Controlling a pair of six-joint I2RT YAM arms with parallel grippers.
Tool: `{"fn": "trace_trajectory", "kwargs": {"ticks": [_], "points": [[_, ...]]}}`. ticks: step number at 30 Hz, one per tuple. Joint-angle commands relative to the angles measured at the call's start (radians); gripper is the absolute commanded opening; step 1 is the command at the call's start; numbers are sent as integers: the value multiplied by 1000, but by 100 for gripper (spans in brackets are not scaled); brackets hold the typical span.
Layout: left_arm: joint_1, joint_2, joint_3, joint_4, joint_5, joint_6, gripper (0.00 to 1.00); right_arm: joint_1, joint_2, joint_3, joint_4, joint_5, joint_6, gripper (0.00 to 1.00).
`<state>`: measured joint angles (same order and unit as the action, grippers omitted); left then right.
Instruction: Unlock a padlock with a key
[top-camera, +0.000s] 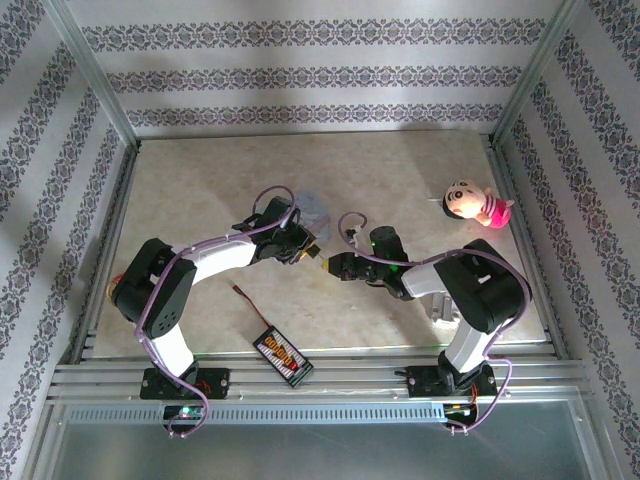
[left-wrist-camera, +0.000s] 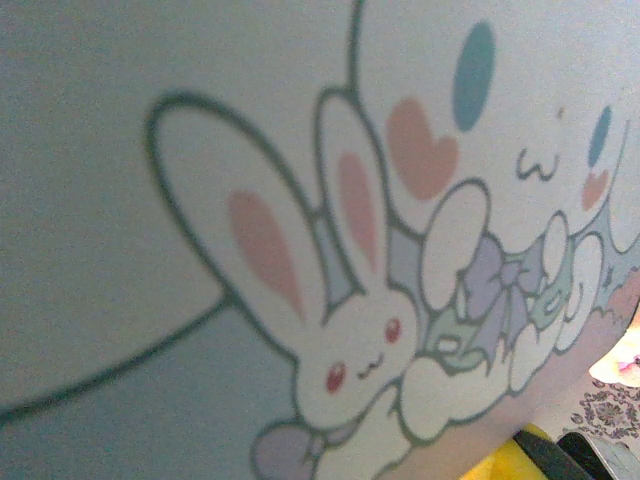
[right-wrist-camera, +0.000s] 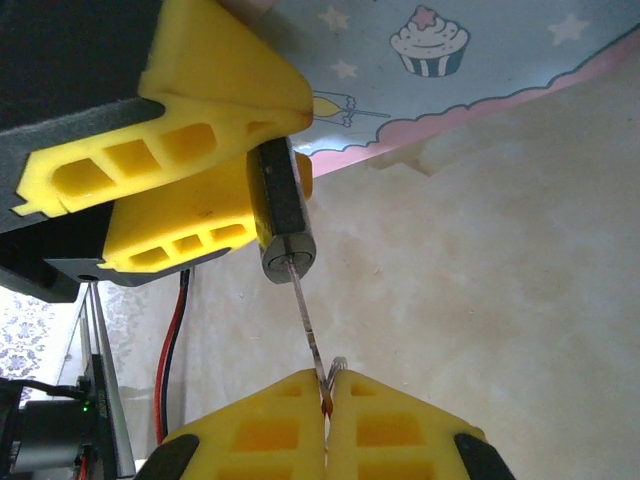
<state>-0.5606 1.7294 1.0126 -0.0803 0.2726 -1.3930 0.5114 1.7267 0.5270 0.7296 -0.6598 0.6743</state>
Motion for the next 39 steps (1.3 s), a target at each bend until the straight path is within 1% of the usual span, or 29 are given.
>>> {"fn": "trace_trajectory", "kwargs": {"ticks": [1, 13, 20, 24, 28, 33, 34, 39], "points": [[14, -4, -2, 33, 30, -32, 0, 12, 15, 24, 30, 3, -13, 0], [14, -2, -3, 36, 34, -29, 0, 8, 46, 32, 39, 26, 21, 0], [14, -2, 1, 17, 21, -7, 0, 6, 46, 60, 44, -17, 112, 0], [14, -2, 2, -2, 8, 8, 0, 8, 17, 73, 19, -2, 154, 0], [13, -4, 4, -22, -9, 18, 0, 20, -31, 90, -88, 39, 174, 0], [9, -8, 15, -46, -30, 33, 0, 57, -77, 179, -378, 133, 148, 0], [9, -9, 19, -53, -35, 36, 0, 61, -79, 190, -409, 138, 150, 0], [9, -13, 19, -51, -37, 39, 0, 64, -82, 206, -418, 72, 168, 0]]}}
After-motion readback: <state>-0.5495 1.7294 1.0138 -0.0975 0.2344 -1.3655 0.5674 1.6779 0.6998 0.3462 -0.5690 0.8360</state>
